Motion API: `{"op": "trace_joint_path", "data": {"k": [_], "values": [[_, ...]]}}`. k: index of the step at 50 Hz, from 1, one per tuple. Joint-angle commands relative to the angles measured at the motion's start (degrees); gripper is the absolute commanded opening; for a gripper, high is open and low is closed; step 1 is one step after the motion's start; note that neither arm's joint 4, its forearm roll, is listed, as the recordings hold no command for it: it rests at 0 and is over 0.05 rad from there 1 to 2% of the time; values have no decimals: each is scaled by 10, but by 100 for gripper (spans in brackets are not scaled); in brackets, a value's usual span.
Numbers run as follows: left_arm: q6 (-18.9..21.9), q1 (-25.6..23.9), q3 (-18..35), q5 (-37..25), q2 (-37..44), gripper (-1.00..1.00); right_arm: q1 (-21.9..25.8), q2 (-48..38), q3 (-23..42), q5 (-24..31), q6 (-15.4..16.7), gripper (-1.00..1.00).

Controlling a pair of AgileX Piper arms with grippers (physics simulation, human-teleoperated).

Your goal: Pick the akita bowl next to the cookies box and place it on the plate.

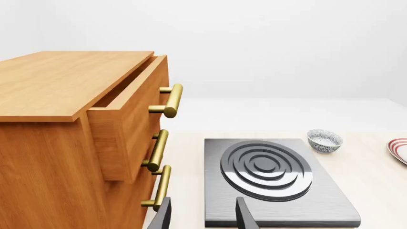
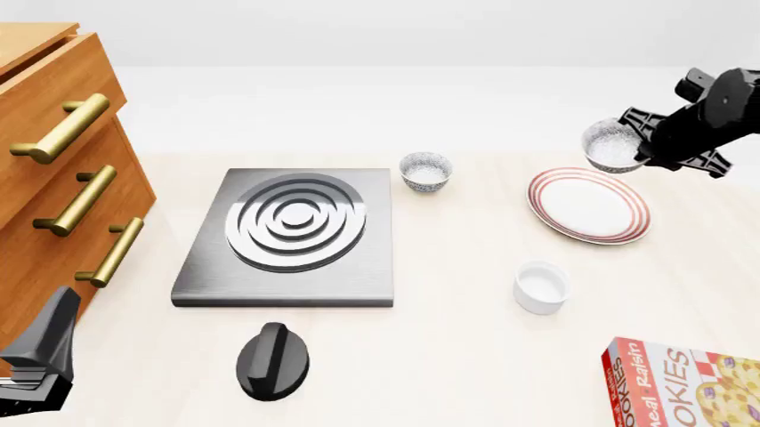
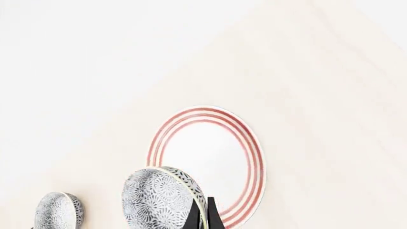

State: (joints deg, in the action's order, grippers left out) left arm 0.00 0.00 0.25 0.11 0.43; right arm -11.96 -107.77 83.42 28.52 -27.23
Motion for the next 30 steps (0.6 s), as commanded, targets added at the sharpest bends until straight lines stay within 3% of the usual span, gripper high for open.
{"op": "trace_joint_path", "data": {"k": [1,30], "values": [[0,0,0,0,0,100,11,32,-33,-15,-7,-100],[0,0,0,0,0,100,33,59,-120,-67,-15,-100]]}}
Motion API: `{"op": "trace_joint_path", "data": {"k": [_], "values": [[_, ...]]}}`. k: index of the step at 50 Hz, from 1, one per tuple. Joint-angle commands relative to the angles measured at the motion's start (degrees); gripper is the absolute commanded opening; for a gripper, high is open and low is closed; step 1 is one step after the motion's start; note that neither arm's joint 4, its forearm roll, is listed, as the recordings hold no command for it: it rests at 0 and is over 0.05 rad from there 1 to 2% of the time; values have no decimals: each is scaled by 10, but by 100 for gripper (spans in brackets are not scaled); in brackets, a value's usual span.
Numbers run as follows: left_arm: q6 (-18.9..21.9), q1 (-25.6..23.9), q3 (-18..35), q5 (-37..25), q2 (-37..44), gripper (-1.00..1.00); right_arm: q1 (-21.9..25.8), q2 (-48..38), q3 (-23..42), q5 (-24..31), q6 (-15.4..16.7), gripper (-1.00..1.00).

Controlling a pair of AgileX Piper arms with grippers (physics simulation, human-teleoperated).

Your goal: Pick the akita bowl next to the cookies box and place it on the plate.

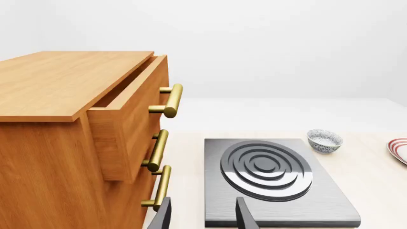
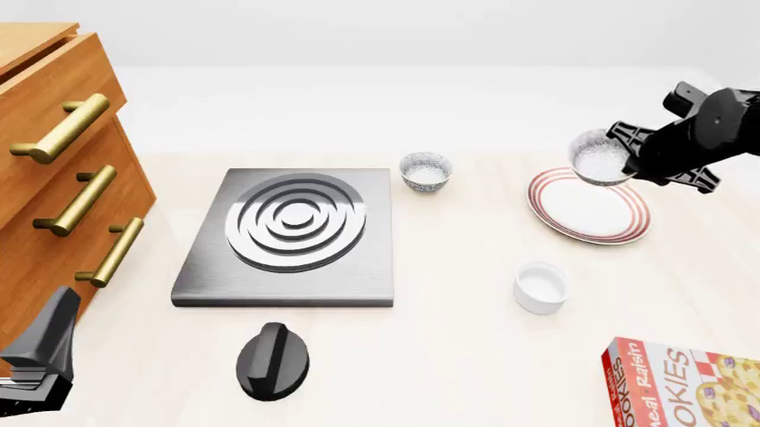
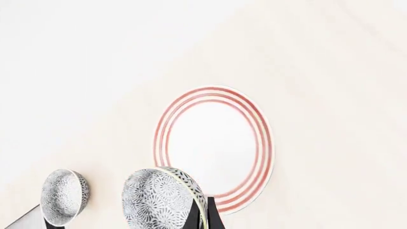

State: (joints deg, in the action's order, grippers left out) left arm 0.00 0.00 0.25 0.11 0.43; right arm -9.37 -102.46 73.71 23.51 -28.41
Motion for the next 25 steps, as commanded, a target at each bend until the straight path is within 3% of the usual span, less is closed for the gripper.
{"op": "trace_joint_path", "data": {"k": [1,25], "values": [[0,0,0,0,0,100,8,6,-25,-20,-3,-100],[0,0,0,0,0,100,10,-23,-13,-29,-5,-100]]}}
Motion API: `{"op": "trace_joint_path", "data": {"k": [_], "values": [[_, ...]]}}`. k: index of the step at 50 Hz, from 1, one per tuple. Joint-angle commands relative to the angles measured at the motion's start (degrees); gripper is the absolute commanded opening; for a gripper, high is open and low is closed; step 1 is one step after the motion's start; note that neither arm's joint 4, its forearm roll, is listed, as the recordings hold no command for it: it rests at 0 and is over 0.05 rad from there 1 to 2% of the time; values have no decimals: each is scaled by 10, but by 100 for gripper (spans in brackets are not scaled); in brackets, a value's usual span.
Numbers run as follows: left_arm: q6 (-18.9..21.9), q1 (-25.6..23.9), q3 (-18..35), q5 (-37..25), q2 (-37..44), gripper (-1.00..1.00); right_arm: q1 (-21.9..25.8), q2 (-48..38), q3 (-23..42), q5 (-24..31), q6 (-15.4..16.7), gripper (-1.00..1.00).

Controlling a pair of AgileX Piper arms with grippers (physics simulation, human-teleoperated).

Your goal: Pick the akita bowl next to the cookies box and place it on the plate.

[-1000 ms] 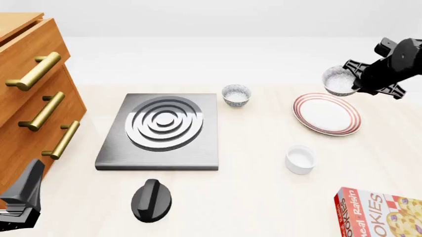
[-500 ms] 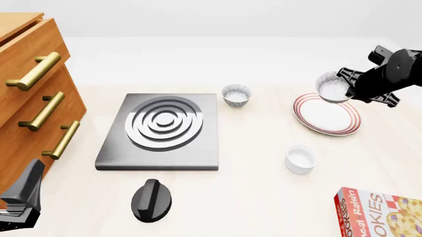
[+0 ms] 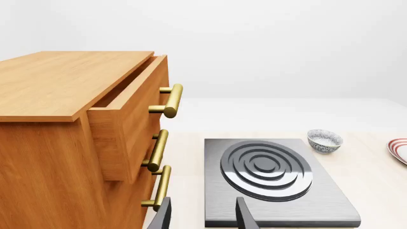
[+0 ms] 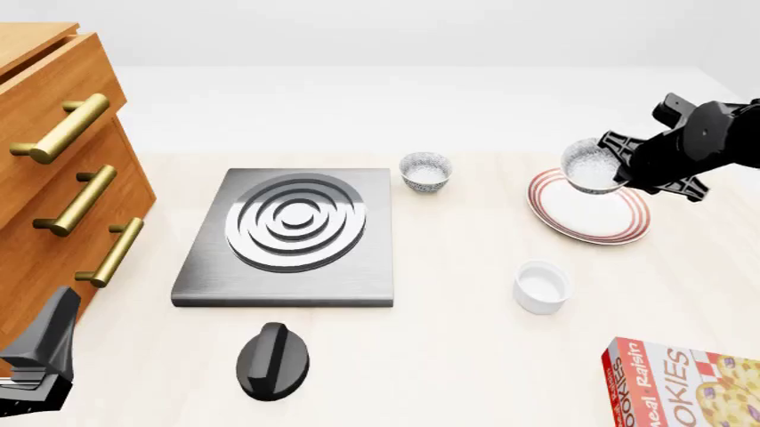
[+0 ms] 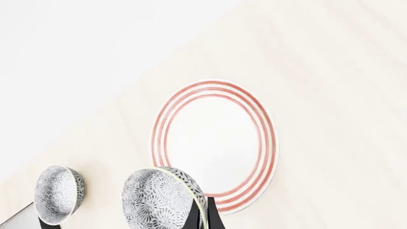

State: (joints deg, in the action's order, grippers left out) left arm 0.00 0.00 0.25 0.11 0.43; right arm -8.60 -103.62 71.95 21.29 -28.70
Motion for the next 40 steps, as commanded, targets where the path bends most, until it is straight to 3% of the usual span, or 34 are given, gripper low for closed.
{"op": "trace_joint_path", "data": {"k": [1,40], "values": [[0,0,0,0,0,100,2,-12,5,-7,-2,-100],[0,0,0,0,0,100,5,-27,-5,-12,-3,-100]]}}
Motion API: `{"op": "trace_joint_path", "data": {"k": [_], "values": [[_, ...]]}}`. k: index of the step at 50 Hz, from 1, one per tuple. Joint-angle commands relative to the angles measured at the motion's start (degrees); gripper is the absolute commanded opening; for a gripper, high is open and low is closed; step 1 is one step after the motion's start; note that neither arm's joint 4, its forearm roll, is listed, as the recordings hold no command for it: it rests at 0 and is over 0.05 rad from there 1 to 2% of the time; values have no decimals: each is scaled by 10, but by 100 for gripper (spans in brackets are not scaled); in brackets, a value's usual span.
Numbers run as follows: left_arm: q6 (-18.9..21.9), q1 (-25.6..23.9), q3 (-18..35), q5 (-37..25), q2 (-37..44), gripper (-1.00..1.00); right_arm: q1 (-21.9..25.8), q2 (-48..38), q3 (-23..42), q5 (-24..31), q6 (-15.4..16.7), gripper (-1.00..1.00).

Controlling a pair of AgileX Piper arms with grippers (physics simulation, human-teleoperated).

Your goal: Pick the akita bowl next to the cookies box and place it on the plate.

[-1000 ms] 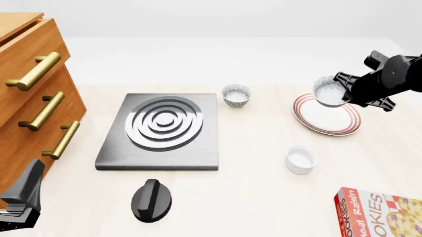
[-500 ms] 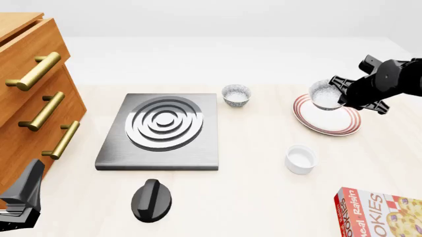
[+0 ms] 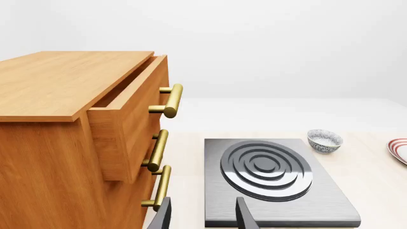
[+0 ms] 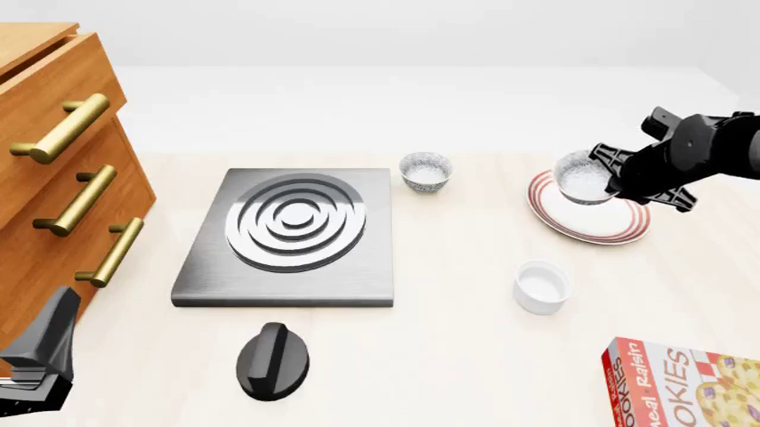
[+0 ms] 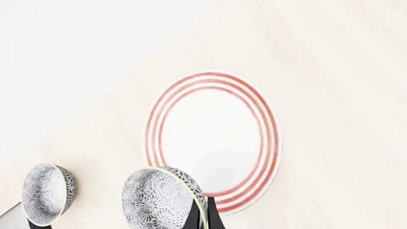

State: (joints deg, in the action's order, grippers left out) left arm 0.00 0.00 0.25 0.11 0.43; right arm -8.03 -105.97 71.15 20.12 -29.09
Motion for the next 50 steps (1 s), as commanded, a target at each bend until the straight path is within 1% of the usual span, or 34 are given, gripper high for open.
{"op": "trace_joint_path", "data": {"k": [1,5,15,50], "values": [[0,0,0,0,0,100,-1,-3,3,0,1,-100],[0,0,0,0,0,100,2,-3,-2,-4,-5,-100],[0,0,0,0,0,100,-3,-9,4,1,-1,-100],[0,0,0,0,0,100,-9,-35,5,-5,6,-100]]}}
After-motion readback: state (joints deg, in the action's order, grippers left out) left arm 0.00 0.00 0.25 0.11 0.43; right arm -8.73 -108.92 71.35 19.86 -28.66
